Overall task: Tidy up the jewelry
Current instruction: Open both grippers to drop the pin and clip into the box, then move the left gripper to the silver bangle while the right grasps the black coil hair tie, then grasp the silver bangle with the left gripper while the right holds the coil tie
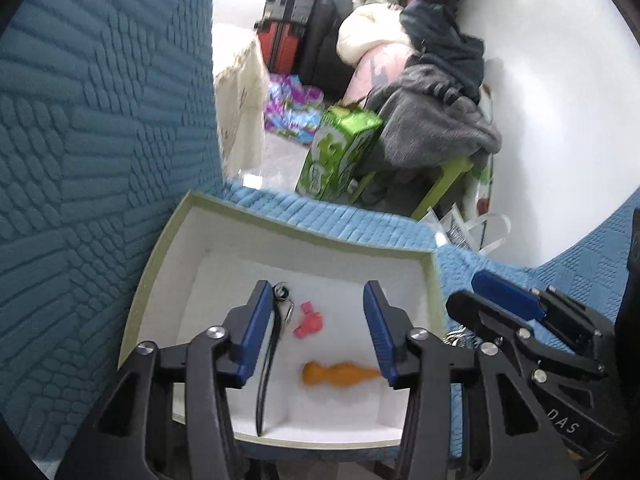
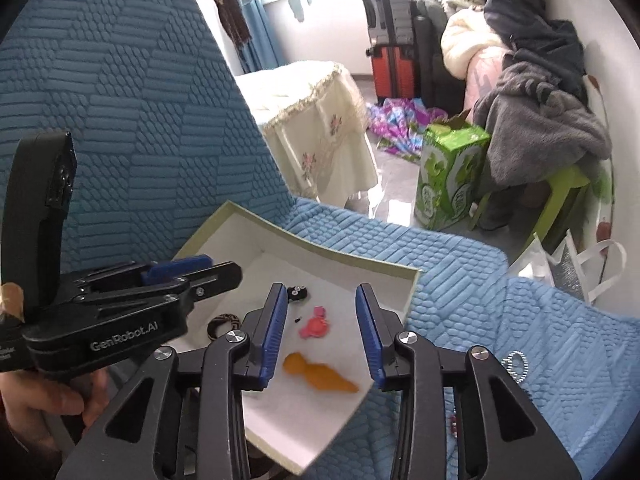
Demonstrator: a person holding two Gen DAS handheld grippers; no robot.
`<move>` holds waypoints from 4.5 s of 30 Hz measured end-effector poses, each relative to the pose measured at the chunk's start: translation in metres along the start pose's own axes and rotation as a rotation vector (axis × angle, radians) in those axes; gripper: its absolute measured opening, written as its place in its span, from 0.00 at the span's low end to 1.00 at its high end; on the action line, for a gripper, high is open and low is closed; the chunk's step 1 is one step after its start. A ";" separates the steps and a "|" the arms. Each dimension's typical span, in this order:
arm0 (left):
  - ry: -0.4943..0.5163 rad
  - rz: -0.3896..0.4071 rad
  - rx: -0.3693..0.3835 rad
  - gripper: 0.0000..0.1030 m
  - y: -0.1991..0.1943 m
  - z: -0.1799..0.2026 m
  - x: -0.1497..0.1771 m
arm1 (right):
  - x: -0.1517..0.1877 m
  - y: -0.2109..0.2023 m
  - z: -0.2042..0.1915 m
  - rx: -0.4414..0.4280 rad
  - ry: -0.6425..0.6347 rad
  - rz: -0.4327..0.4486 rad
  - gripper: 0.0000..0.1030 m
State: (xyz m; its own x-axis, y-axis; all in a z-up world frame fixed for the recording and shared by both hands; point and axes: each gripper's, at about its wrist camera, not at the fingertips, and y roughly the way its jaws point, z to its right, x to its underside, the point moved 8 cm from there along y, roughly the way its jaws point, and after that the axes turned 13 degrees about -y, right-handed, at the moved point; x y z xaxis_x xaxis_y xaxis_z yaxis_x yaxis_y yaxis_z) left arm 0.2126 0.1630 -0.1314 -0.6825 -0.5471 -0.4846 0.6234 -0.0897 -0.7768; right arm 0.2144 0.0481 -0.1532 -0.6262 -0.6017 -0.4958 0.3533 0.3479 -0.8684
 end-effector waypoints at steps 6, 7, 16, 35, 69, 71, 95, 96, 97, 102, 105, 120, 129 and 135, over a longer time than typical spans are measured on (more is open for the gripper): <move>0.040 0.047 0.032 0.47 -0.017 0.022 0.001 | 0.008 -0.035 0.013 0.063 -0.006 0.026 0.34; 0.051 0.059 0.038 0.47 -0.021 0.028 0.001 | 0.009 -0.043 0.017 0.072 -0.008 0.035 0.34; 0.131 0.186 0.144 0.47 -0.060 0.075 0.004 | 0.017 -0.100 0.049 0.149 0.001 0.118 0.34; 0.168 0.038 0.298 0.47 -0.001 0.152 0.091 | 0.107 -0.119 0.140 0.250 0.115 0.055 0.34; 0.063 -0.306 0.158 0.18 0.142 0.134 0.157 | 0.203 0.034 0.189 0.156 0.237 -0.359 0.17; 0.063 -0.312 0.159 0.18 0.143 0.135 0.157 | 0.201 0.035 0.187 0.164 0.222 -0.360 0.17; 0.307 -0.294 0.070 0.04 0.149 0.152 0.184 | 0.204 -0.006 0.195 0.203 0.244 -0.277 0.07; 0.304 -0.299 0.076 0.03 0.148 0.152 0.184 | 0.205 -0.007 0.194 0.204 0.244 -0.276 0.07; 0.310 -0.296 0.081 0.03 0.144 0.154 0.185 | 0.206 -0.009 0.194 0.205 0.245 -0.272 0.07; 0.333 -0.286 0.120 0.03 0.126 0.166 0.188 | 0.211 -0.020 0.192 0.214 0.246 -0.259 0.07; 0.327 -0.291 0.141 0.03 0.118 0.169 0.191 | 0.217 -0.024 0.190 0.218 0.245 -0.263 0.07; 0.286 -0.273 0.199 0.00 0.082 0.168 0.184 | 0.238 -0.036 0.162 0.208 0.222 -0.284 0.07; 0.277 -0.290 0.193 0.00 0.084 0.157 0.187 | 0.241 -0.037 0.163 0.217 0.230 -0.294 0.07; 0.332 -0.261 0.144 0.07 0.095 0.158 0.192 | 0.244 -0.036 0.164 0.219 0.237 -0.297 0.07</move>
State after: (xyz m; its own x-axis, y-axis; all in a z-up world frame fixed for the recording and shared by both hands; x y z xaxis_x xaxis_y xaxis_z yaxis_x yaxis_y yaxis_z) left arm 0.2009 -0.0823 -0.2348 -0.8951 -0.1955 -0.4008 0.4444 -0.3170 -0.8378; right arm 0.1632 -0.2292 -0.2433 -0.8560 -0.4621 -0.2318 0.2569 0.0089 -0.9664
